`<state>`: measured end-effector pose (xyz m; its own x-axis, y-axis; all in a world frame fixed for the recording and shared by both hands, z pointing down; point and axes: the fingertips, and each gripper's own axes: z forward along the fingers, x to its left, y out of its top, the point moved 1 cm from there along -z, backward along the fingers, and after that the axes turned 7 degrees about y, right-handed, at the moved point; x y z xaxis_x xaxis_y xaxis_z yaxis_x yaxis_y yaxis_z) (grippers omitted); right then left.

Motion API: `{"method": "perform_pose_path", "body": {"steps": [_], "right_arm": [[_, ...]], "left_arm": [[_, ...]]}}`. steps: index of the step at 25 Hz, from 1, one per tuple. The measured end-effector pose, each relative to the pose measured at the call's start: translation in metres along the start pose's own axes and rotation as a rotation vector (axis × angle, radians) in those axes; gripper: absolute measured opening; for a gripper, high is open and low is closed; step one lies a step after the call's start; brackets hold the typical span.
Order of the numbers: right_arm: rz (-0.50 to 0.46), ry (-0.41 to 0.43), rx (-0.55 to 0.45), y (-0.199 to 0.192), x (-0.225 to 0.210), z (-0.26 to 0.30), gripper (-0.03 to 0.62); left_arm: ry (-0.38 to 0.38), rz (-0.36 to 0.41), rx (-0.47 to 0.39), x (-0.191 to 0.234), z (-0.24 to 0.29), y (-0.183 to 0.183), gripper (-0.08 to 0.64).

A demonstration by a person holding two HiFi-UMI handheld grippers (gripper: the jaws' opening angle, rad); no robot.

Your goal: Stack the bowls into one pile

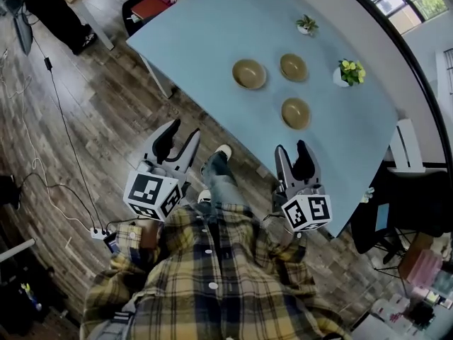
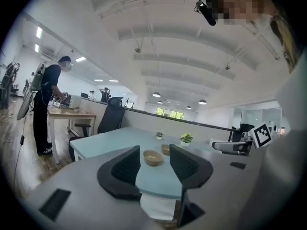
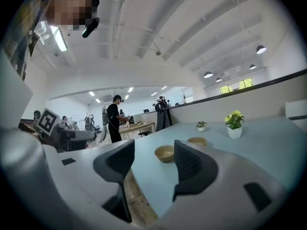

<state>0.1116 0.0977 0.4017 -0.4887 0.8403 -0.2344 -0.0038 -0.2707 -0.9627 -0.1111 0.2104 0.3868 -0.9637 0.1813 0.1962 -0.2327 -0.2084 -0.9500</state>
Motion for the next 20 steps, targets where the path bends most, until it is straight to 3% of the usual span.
{"method": "perform_pose_path", "body": {"steps": [11, 20], "right_arm": [[0.012, -0.087, -0.053, 0.052, -0.084, 0.067, 0.239], [0.028, -0.181, -0.063, 0.062, -0.132, 0.083, 0.239]], "left_arm": [[-0.114, 0.051, 0.008, -0.011, 0.133, 0.059, 0.178], [-0.235, 0.091, 0.035, -0.038, 0.217, 0.070, 0.178]]}}
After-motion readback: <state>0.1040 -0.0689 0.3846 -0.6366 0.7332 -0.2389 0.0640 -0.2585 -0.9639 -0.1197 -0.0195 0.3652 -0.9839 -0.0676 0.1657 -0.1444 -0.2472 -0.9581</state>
